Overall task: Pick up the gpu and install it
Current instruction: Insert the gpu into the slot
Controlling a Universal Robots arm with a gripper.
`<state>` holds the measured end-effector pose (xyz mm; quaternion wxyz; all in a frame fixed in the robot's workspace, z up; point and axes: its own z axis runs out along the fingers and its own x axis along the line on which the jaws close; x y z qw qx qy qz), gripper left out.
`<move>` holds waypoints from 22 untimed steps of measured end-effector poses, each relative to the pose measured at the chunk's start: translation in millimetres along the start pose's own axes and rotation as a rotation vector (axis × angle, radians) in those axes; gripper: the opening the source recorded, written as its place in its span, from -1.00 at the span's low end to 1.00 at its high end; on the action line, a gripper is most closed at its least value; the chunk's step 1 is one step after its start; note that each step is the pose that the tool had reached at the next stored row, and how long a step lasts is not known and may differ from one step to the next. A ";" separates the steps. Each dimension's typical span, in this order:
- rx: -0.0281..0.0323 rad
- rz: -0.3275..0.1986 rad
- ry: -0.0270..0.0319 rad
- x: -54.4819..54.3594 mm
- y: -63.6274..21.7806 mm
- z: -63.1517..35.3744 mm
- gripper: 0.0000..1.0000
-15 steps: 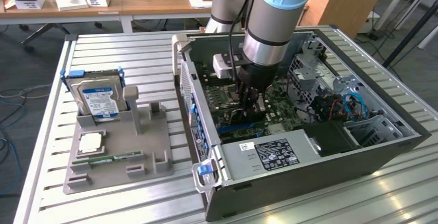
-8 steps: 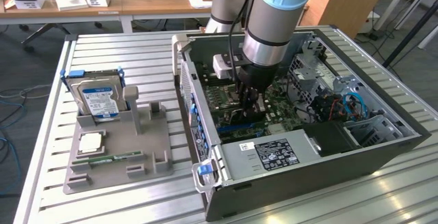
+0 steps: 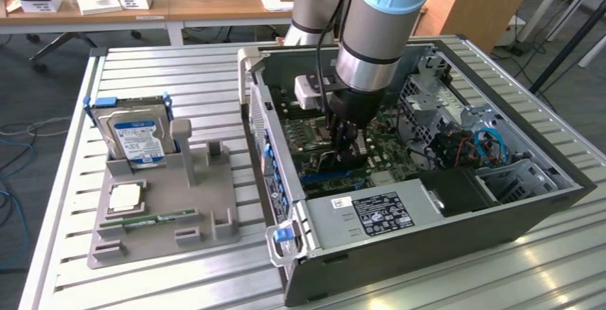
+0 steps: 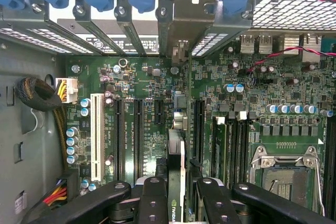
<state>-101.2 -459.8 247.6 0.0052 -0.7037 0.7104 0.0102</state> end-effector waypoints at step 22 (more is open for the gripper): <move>0.0000 0.000 0.0000 0.0 0.0 1.2 -0.47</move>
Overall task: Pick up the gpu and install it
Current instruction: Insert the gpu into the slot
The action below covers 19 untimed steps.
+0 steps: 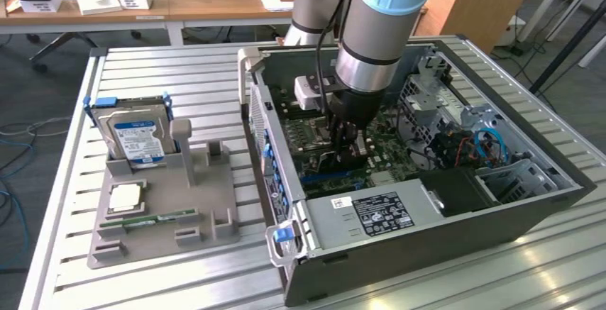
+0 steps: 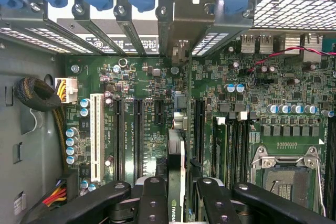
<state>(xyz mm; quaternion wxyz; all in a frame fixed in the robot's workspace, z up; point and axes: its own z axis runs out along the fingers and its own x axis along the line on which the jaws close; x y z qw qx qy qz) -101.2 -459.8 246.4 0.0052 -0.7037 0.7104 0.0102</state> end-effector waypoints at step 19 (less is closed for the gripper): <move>0.0000 0.000 -0.0001 0.0 0.0 0.0 -0.21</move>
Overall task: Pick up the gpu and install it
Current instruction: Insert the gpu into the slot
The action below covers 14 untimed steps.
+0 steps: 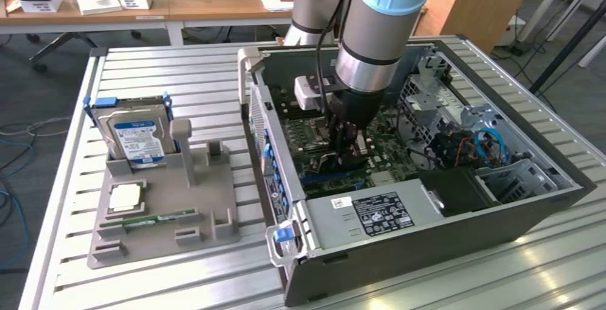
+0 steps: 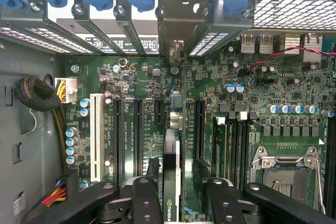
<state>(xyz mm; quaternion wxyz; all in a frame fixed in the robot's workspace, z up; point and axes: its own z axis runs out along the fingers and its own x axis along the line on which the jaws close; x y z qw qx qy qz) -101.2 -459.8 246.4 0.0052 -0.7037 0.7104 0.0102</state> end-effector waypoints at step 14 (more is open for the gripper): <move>0.0000 0.000 0.0000 -0.3 0.1 -13.3 -0.21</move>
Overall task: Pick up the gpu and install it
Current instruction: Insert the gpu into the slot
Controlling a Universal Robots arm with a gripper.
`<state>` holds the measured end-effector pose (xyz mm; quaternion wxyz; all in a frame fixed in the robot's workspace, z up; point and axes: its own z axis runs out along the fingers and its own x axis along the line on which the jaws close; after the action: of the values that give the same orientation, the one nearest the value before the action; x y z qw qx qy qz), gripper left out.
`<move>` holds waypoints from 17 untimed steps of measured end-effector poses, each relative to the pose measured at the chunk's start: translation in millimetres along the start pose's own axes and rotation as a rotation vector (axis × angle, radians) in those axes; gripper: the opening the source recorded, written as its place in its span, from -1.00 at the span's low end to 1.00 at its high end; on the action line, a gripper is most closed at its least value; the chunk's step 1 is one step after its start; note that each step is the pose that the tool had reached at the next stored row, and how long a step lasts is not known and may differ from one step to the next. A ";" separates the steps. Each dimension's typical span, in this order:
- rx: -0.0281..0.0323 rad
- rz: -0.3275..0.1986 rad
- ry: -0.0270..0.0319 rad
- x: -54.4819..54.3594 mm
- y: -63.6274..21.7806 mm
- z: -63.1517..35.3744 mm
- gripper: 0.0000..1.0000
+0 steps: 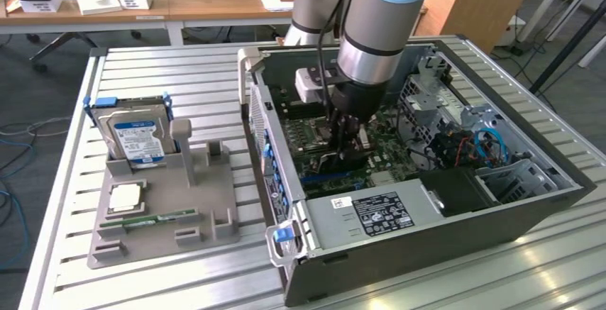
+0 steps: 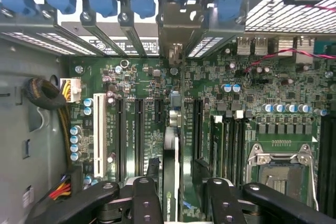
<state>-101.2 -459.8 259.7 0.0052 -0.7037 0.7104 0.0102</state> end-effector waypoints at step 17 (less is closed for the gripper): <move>-0.0001 0.000 0.0000 -1.1 0.2 -50.7 -0.21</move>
<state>-101.0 -459.8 310.4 0.0052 -0.7037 0.7104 0.0102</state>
